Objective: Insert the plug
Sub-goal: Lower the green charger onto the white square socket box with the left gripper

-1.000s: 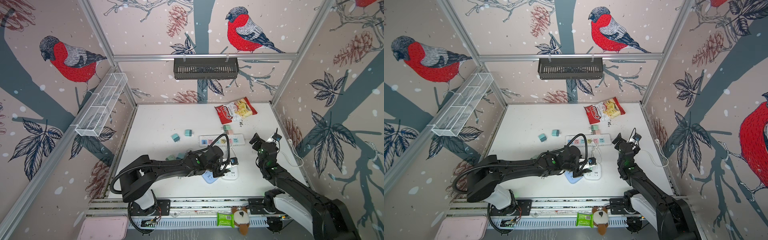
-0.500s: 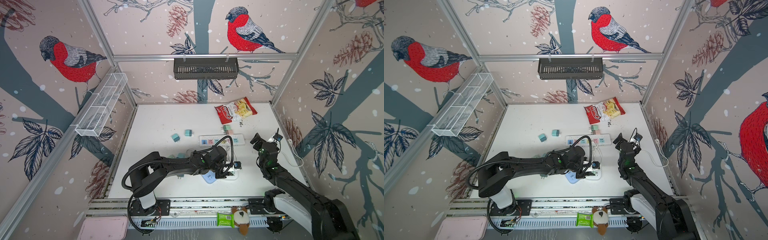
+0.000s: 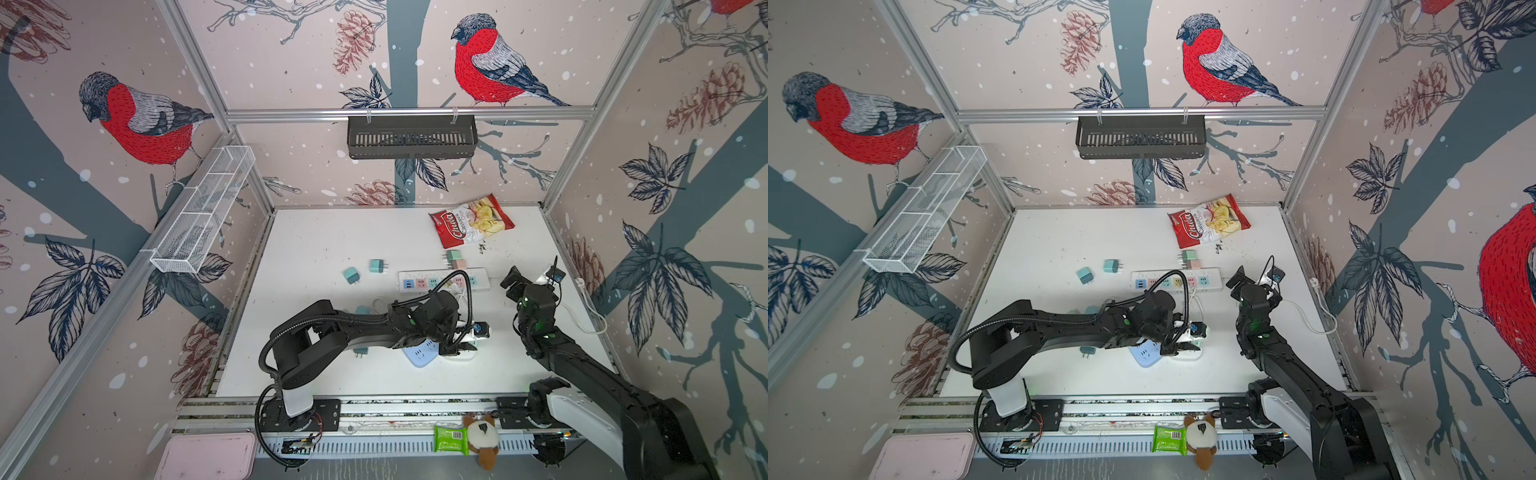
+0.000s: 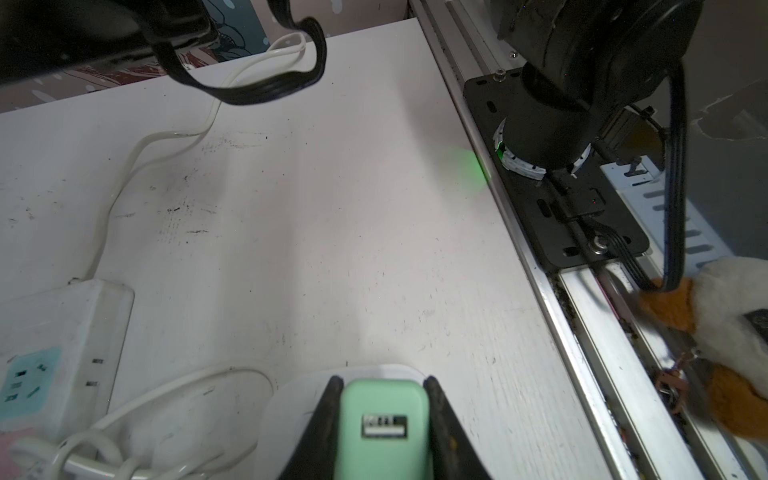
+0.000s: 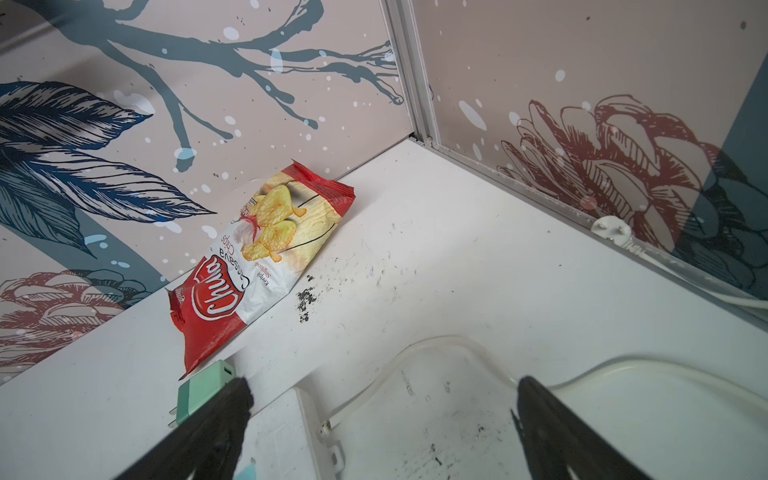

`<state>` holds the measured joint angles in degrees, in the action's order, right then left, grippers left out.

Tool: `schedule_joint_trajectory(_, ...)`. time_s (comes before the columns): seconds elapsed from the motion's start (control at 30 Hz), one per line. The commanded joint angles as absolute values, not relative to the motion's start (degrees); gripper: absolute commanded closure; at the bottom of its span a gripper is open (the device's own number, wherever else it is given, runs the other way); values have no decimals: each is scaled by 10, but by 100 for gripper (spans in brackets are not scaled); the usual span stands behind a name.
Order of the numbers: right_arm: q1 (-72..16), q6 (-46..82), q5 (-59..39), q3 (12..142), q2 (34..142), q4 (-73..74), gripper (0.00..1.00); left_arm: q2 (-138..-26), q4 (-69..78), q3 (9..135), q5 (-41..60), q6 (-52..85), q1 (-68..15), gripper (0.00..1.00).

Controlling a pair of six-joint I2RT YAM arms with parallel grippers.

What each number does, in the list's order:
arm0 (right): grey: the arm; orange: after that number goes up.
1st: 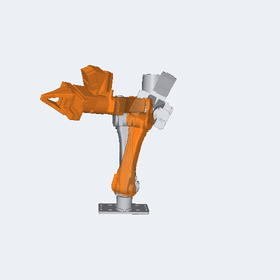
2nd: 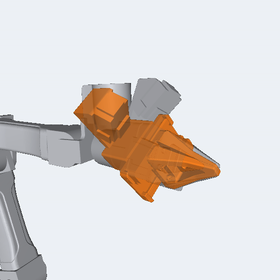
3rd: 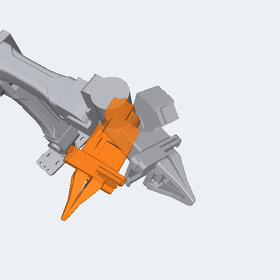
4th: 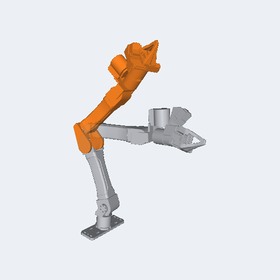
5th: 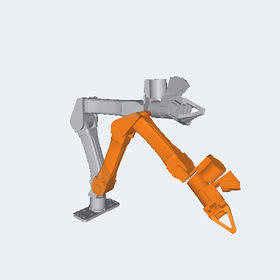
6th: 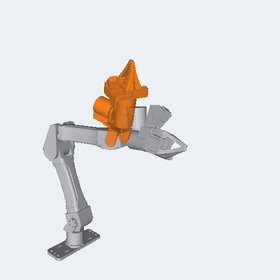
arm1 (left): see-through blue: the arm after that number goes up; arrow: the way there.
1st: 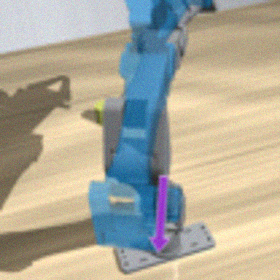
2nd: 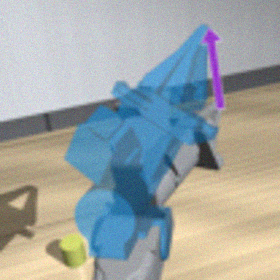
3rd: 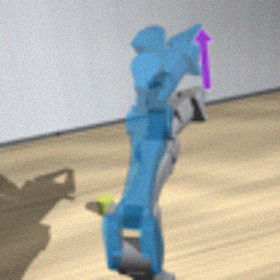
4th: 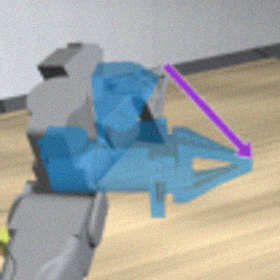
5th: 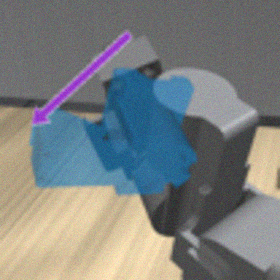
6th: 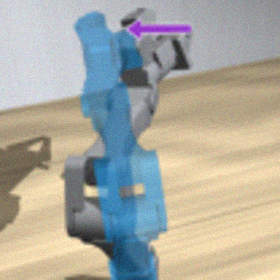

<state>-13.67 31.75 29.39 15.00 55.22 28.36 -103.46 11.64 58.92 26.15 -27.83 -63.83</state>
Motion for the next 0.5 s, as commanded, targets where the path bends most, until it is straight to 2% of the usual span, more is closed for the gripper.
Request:
schedule_joint_trajectory(0.0,-136,327,291,152,553,287,0,-1045,140,601,280,-289,-639,100)
schedule_joint_trajectory(0.47,-134,327,291,152,552,287,0,-1060,152,593,265,-281,-639,100)
